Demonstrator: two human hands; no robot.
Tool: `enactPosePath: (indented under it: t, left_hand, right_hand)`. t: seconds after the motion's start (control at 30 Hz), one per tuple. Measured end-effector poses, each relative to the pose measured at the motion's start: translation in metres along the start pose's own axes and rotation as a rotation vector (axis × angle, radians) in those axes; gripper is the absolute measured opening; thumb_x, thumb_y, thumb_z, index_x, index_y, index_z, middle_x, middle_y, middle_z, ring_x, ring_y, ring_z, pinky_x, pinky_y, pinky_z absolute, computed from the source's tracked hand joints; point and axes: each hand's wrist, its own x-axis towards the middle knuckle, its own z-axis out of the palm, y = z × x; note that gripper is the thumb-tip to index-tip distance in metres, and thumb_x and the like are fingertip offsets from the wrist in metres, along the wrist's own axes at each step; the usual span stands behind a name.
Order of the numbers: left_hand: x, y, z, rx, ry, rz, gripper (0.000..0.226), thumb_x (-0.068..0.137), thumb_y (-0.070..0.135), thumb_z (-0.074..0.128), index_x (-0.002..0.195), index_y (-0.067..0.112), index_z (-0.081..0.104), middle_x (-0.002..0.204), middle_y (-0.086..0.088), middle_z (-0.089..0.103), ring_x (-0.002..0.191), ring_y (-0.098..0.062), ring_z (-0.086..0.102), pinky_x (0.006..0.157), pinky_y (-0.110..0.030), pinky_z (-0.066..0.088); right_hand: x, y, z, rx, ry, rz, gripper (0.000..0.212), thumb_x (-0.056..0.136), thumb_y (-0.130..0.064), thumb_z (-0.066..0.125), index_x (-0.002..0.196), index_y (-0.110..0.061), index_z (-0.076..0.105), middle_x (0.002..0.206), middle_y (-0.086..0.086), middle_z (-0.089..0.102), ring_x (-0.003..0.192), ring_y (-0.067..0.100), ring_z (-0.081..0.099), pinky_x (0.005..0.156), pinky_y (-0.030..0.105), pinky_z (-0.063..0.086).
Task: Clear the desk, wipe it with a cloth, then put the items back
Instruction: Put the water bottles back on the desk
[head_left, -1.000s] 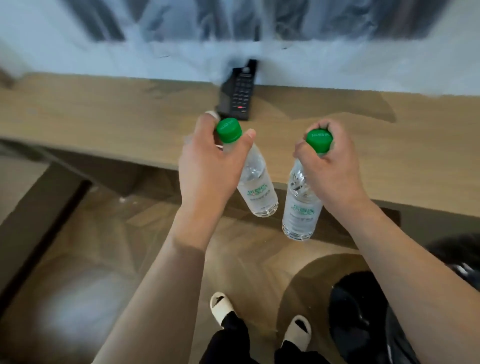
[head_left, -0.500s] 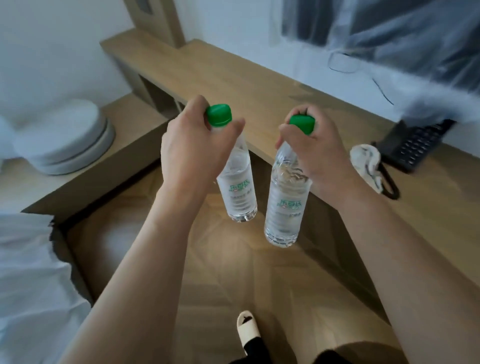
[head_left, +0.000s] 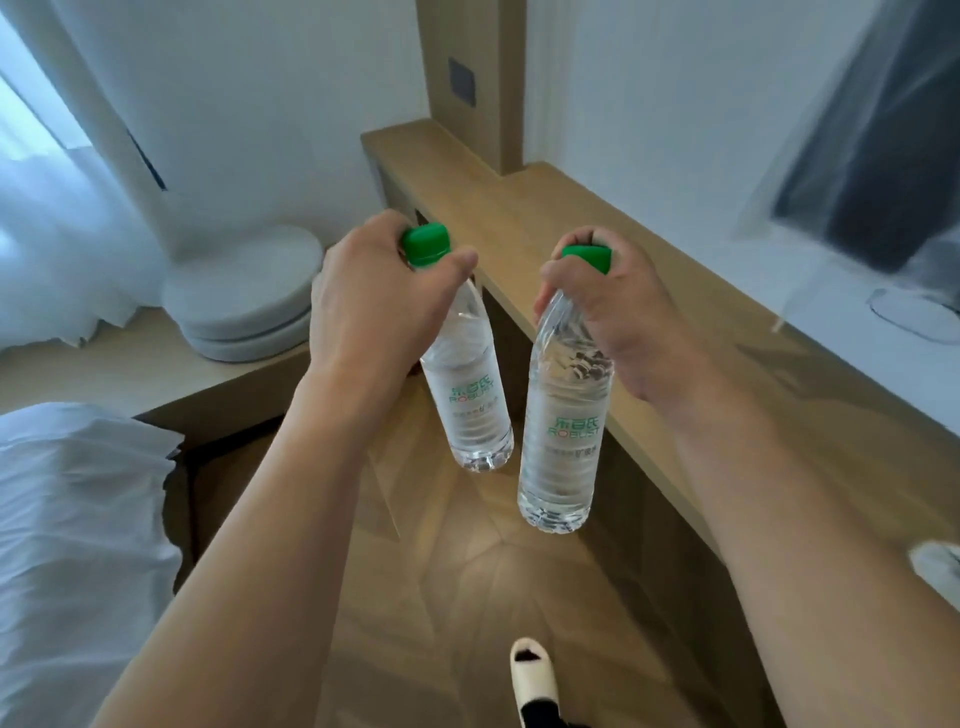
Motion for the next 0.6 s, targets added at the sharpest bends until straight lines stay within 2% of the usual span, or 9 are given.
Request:
enactPosePath:
  t: [0.1, 0.3, 0.4, 0.6]
  left_hand:
    - [0.049, -0.005, -0.004, 0.039, 0.020, -0.021, 0.038, 0.084, 0.055, 0.071, 0.083, 0.020, 0.058, 0.070, 0.006, 0.054, 0.066, -0.012, 0.052, 0.059, -0.029, 0.033]
    - [0.148, -0.044, -0.021, 0.024, 0.126, -0.051, 0.042, 0.083, 0.057, 0.071, 0.088, 0.016, 0.062, 0.072, 0.004, 0.056, 0.069, -0.016, 0.054, 0.058, -0.029, 0.035]
    - [0.196, -0.074, -0.024, 0.037, 0.156, -0.054, 0.045, 0.083, 0.058, 0.071, 0.091, 0.015, 0.064, 0.074, 0.003, 0.057, 0.072, -0.018, 0.055, 0.058, -0.029, 0.036]
    - [0.294, -0.140, -0.032, 0.031, 0.136, -0.008, 0.038, 0.084, 0.057, 0.071, 0.089, 0.020, 0.061, 0.072, 0.007, 0.056, 0.067, -0.009, 0.053, 0.057, -0.027, 0.035]
  right_hand:
    - [0.059, -0.010, 0.013, 0.011, -0.044, 0.002, 0.007, 0.089, -0.018, 0.063, 0.090, -0.022, 0.057, 0.068, -0.002, 0.067, 0.067, 0.013, 0.066, 0.072, 0.037, 0.054]
    - [0.168, -0.031, 0.056, 0.042, -0.122, 0.006, 0.009, 0.091, -0.014, 0.059, 0.099, -0.014, 0.057, 0.069, 0.001, 0.066, 0.060, 0.011, 0.065, 0.058, 0.024, 0.056]
    - [0.219, -0.030, 0.086, 0.072, -0.144, 0.030, 0.005, 0.090, -0.012, 0.059, 0.092, -0.015, 0.056, 0.066, 0.002, 0.065, 0.061, 0.015, 0.065, 0.059, 0.028, 0.055]
    - [0.323, -0.024, 0.159, 0.013, -0.073, 0.003, 0.003, 0.088, -0.017, 0.060, 0.090, -0.019, 0.059, 0.068, 0.002, 0.068, 0.069, 0.020, 0.068, 0.078, 0.044, 0.058]
